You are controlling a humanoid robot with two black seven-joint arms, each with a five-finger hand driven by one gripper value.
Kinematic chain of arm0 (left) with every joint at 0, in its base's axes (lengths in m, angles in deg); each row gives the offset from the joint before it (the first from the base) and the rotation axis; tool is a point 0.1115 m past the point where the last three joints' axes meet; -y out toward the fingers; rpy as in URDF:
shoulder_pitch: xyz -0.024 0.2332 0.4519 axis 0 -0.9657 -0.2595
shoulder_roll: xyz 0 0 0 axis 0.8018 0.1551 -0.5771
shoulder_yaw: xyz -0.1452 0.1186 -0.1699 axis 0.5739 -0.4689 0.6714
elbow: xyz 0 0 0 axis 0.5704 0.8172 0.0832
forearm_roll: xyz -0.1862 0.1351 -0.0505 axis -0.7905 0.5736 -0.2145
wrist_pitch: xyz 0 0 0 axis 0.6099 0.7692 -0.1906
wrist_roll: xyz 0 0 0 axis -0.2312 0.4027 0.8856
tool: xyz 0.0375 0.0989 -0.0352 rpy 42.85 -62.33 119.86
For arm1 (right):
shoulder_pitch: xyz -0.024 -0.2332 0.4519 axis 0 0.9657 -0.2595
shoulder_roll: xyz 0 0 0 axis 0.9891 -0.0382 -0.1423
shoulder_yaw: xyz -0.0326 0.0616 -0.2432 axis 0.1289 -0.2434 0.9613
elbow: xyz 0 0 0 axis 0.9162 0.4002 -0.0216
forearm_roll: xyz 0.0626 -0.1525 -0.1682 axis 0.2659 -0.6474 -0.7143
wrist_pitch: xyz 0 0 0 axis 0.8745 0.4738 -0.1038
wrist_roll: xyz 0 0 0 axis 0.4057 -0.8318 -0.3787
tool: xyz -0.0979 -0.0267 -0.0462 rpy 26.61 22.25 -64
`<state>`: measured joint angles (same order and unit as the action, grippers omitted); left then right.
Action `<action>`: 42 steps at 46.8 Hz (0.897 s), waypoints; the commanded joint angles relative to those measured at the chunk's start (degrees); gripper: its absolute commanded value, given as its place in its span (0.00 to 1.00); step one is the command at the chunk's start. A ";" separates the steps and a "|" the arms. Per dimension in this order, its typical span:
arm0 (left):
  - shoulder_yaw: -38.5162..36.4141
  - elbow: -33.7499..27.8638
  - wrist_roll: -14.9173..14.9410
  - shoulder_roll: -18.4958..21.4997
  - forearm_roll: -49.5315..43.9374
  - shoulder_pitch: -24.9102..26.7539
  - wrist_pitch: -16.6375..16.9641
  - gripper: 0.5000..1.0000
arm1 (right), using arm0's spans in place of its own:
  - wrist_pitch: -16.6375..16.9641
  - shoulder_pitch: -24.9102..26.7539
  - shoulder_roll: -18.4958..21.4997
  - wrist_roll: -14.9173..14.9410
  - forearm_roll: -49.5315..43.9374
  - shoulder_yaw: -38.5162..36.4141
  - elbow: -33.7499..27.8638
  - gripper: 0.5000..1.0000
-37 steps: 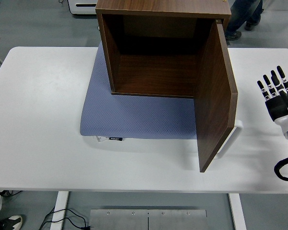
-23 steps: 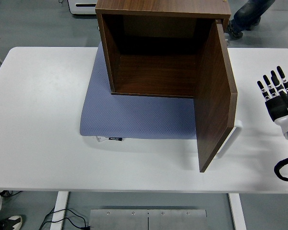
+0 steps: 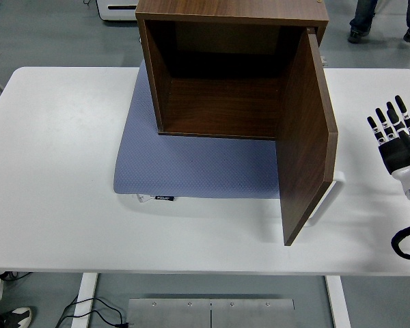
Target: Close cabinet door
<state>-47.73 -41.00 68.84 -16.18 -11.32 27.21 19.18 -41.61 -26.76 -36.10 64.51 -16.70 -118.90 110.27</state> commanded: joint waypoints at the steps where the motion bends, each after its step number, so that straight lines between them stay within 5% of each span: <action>1: -0.01 0.00 -0.01 0.00 0.02 -0.01 -0.01 1.00 | 0.00 0.00 0.00 0.00 0.00 -0.01 -0.01 1.00; 42: -0.01 0.00 -0.01 0.00 0.02 -0.10 -0.01 1.00 | 0.00 -0.44 -0.26 0.18 0.00 -0.80 -0.01 1.00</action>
<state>-47.74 -41.00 68.84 -16.18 -11.30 27.12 19.18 -41.61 -27.28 -36.05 64.68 -16.70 -119.57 110.27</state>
